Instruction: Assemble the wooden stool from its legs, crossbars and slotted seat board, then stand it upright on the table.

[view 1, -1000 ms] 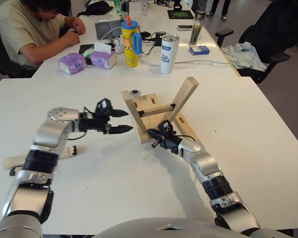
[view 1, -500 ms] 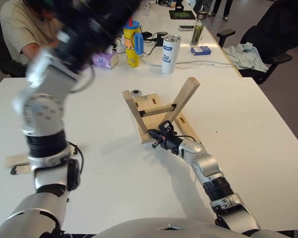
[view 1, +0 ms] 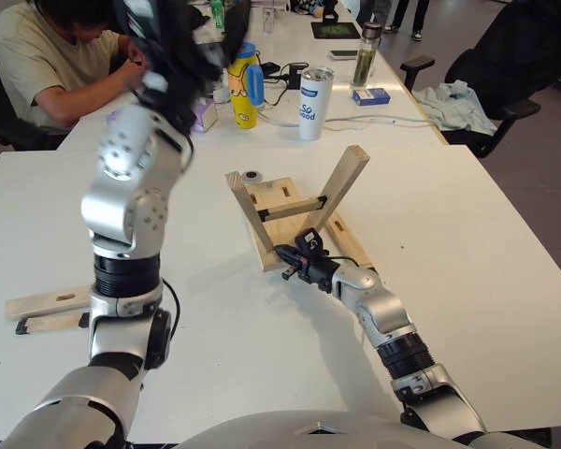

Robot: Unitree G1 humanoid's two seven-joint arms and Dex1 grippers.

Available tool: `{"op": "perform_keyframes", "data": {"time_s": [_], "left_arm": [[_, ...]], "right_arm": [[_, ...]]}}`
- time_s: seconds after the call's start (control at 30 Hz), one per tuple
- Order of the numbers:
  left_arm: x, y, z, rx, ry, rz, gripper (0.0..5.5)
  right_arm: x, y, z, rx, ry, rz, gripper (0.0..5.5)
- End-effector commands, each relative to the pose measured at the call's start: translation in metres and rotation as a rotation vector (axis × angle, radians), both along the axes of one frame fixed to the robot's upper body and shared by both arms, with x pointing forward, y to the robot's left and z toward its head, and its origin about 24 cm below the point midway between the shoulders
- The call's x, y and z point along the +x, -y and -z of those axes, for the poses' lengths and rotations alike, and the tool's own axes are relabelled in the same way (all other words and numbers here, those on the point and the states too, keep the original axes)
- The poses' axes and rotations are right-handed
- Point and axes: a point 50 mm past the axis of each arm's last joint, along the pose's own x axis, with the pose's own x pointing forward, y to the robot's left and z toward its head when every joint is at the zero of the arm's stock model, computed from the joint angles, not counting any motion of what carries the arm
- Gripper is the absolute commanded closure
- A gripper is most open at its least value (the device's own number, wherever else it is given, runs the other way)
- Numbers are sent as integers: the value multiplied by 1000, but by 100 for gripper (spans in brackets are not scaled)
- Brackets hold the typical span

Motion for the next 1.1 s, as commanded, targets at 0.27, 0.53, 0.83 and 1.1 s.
{"op": "perform_keyframes", "data": {"time_s": [0.27, 0.53, 0.83, 1.1], "left_arm": [[-41, -53, 171, 104, -672, -396, 164], [-42, -32, 178, 88, -733, -367, 164], [-62, -40, 177, 23, -706, -486, 164], [-52, -40, 145, 59, -526, -539, 164]], "right_arm": [[-8, -42, -3, 87, -155, -15, 550], [5, -61, -35, 217, -133, 90, 550], [-54, 37, -62, 173, 122, 68, 550], [-12, 131, -116, 174, 508, 772, 550]]}}
